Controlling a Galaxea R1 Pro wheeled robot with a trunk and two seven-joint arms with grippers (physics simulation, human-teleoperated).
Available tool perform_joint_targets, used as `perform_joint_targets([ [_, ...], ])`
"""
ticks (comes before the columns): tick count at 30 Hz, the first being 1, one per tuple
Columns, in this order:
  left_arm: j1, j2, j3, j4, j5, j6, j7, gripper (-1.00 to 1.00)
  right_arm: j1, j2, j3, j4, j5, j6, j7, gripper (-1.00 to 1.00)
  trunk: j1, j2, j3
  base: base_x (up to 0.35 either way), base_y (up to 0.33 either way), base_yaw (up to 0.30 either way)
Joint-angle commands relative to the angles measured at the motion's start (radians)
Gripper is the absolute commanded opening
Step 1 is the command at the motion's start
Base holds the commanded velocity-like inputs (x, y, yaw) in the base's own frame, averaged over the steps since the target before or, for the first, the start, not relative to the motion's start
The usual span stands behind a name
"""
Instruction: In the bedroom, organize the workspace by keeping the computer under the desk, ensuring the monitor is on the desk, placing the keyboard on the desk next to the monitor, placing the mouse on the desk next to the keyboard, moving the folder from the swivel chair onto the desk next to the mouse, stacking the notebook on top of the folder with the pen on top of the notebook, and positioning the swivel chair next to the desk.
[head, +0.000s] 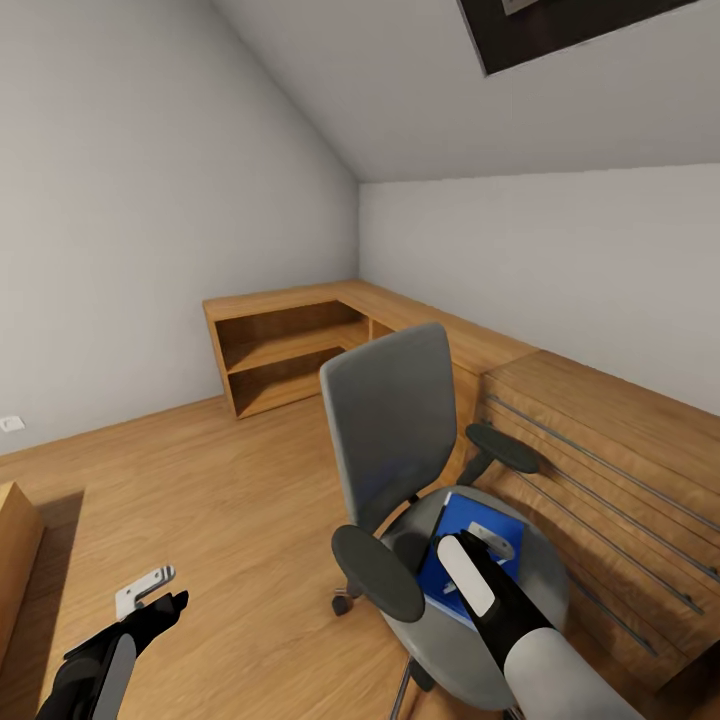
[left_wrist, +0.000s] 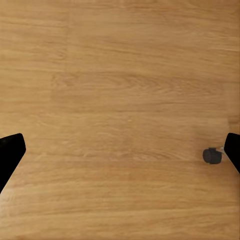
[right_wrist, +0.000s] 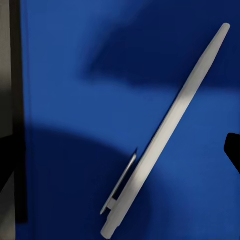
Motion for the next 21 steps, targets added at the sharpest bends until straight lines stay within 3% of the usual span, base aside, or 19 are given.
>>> perform_joint_targets([
  [1, 0.000, 0.000, -0.001, -0.002, 0.011, 0.005, 0.007, 1.00, -0.001, -0.001, 0.002, -0.001, -0.004, 0.005, -0.006, 1.00, 0.000, -0.001, -0.001, 0.000, 0.000, 0.000],
  [14, 0.000, 0.000, -0.001, -0.005, 0.011, 0.003, 0.008, 1.00, -0.001, -0.013, 0.002, -0.001, -0.005, 0.005, -0.006, 1.00, 0.000, -0.001, -0.001, 0.000, 0.000, 0.000],
  [21, 0.000, 0.000, -0.001, -0.005, 0.011, 0.002, 0.009, 1.00, -0.002, -0.013, 0.002, -0.001, -0.006, 0.005, -0.006, 1.00, 0.027, -0.050, -0.023, 0.000, 0.000, 0.000],
])
